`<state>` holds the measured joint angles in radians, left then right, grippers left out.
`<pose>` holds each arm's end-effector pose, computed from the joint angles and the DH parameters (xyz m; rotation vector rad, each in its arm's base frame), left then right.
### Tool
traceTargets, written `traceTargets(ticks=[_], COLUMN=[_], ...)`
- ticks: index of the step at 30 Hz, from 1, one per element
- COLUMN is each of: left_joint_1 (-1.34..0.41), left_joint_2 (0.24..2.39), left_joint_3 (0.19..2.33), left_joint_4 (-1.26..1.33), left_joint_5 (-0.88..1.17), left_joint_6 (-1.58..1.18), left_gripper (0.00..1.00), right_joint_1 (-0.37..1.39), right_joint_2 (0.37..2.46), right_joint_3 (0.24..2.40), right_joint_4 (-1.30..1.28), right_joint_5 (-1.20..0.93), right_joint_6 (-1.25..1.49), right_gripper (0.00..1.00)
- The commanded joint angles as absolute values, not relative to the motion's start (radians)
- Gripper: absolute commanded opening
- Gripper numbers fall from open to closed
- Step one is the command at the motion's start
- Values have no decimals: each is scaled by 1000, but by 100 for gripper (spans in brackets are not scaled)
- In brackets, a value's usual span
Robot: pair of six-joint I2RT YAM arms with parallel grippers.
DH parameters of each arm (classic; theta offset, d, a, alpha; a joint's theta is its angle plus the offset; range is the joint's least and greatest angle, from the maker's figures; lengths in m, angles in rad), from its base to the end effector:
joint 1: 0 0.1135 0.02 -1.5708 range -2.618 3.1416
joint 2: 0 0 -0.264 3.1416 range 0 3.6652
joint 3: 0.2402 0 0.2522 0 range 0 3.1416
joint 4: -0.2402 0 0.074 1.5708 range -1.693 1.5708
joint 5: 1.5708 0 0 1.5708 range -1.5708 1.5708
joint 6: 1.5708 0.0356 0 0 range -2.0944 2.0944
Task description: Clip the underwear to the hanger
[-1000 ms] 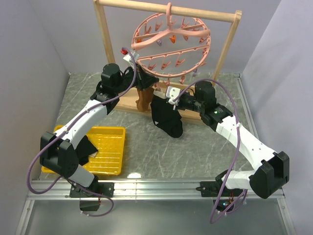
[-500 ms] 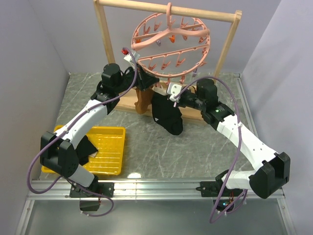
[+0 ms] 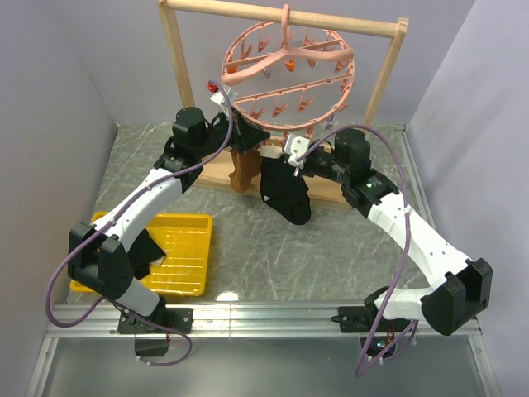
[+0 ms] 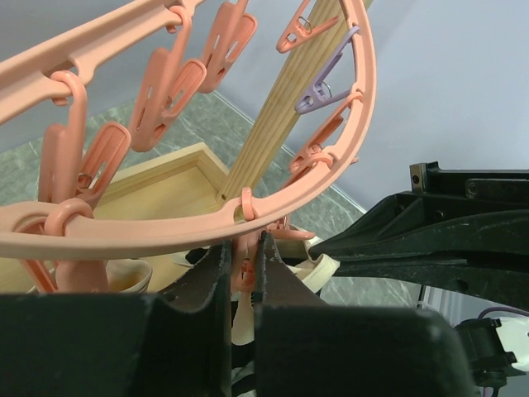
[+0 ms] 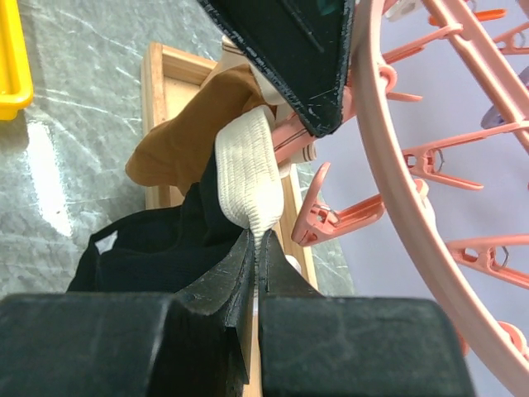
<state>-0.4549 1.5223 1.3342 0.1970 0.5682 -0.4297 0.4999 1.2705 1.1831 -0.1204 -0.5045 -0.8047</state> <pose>0.3177 -0.1767 0.3912 0.4952 1.6059 -1.1215 0.2498 0.1561 0.3824 -1.3303 1.1490 0.2265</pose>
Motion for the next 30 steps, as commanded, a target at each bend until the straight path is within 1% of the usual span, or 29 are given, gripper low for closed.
traceTargets(ticks=[1, 3, 4, 5, 10, 17, 19, 23, 29, 30], left_joint_1=[-469, -469, -468, -469, -466, -449, -440, -430, -399, -388], left_joint_2=[1551, 1551, 1551, 1549, 1525, 1493, 1470, 1428, 1410, 1411], left_joint_3=[1339, 1348, 1353, 1356, 1350, 1347, 1333, 1289, 1270, 1269], left_joint_4=[61, 51, 48, 41, 57, 61, 80, 104, 86, 84], left_joint_5=[606, 603, 600, 597, 595, 580, 583, 589, 571, 566], left_joint_6=[-419, -423, -423, -423, -423, -445, -454, -462, -462, -462], left_gripper=[11, 19, 19, 26, 45, 59, 66, 68, 69, 69], right_joint_1=[491, 489, 489, 488, 485, 486, 486, 494, 538, 546], right_joint_2=[1261, 1259, 1261, 1259, 1262, 1275, 1282, 1292, 1310, 1315], right_joint_3=[1239, 1241, 1241, 1243, 1246, 1247, 1250, 1246, 1218, 1213], right_joint_4=[-74, -75, -75, -77, -80, -71, -75, -77, -61, -60], right_joint_5=[-486, -485, -485, -485, -485, -486, -491, -495, -479, -477], right_joint_6=[-793, -792, -793, -793, -796, -787, -788, -778, -744, -732], right_gripper=[0, 0, 0, 0, 0, 0, 0, 0, 0, 4])
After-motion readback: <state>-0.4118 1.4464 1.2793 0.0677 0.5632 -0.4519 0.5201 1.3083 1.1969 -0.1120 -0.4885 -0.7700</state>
